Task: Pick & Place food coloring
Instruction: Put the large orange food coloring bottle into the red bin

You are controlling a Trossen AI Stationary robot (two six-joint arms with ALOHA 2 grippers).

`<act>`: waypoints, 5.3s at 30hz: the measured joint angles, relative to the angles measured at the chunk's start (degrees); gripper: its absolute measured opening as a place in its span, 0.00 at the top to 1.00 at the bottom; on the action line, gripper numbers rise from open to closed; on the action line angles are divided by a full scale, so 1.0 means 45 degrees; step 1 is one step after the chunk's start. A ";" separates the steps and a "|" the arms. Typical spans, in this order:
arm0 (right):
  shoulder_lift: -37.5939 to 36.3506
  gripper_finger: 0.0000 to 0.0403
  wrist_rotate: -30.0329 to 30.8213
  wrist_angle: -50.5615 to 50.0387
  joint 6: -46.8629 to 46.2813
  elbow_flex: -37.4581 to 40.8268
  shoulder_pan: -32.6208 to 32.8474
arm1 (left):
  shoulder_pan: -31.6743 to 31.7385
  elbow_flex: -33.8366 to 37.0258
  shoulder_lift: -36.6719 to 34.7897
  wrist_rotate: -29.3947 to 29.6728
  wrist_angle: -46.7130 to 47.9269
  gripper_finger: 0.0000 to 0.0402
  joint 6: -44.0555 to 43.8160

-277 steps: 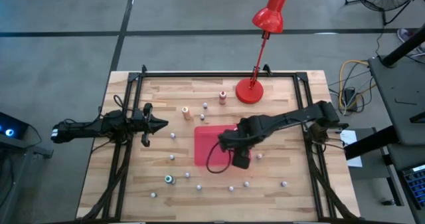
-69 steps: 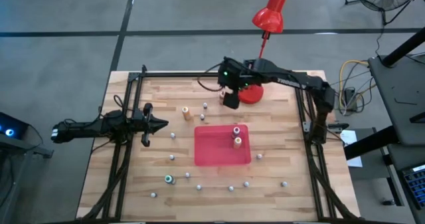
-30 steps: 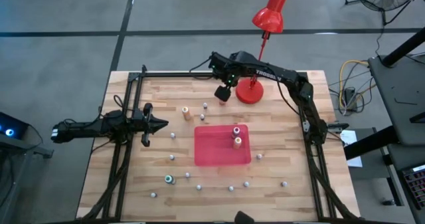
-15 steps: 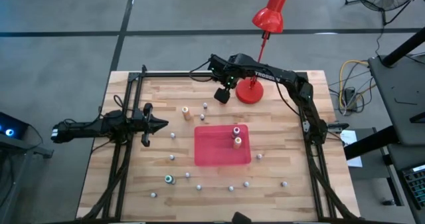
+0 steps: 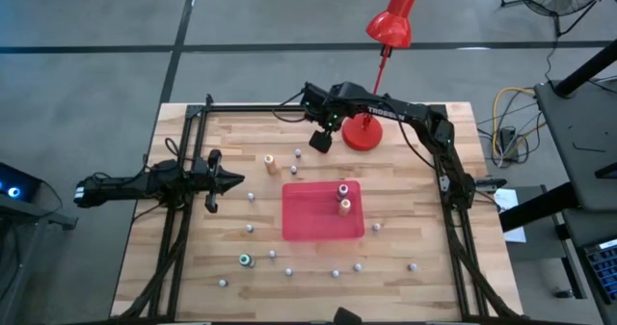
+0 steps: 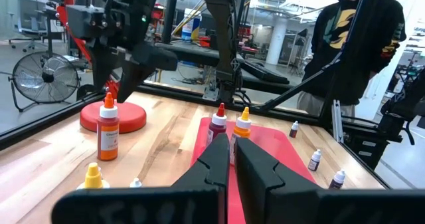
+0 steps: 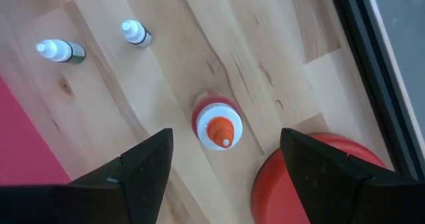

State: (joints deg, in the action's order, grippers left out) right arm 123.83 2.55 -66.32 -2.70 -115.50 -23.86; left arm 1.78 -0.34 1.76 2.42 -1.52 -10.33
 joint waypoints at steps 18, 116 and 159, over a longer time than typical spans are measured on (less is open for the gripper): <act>0.0001 0.33 -0.0311 0.1228 0.0273 0.1268 0.0023 | -0.0002 0.0000 0.0000 -0.0001 0.0000 1.00 0.0000; -0.0772 0.72 -0.0229 -0.5222 -0.1255 -0.4305 0.3820 | -0.0005 0.0000 0.0000 0.0000 0.0000 1.00 0.0000; -0.1061 0.72 0.0138 -0.1857 -0.7233 0.0143 0.8058 | -0.0005 0.0000 0.0000 -0.0004 0.0000 1.00 0.0000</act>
State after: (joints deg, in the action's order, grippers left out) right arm 119.06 3.17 -74.68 -35.25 -114.85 12.41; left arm 1.76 -0.34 1.76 2.40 -1.52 -10.33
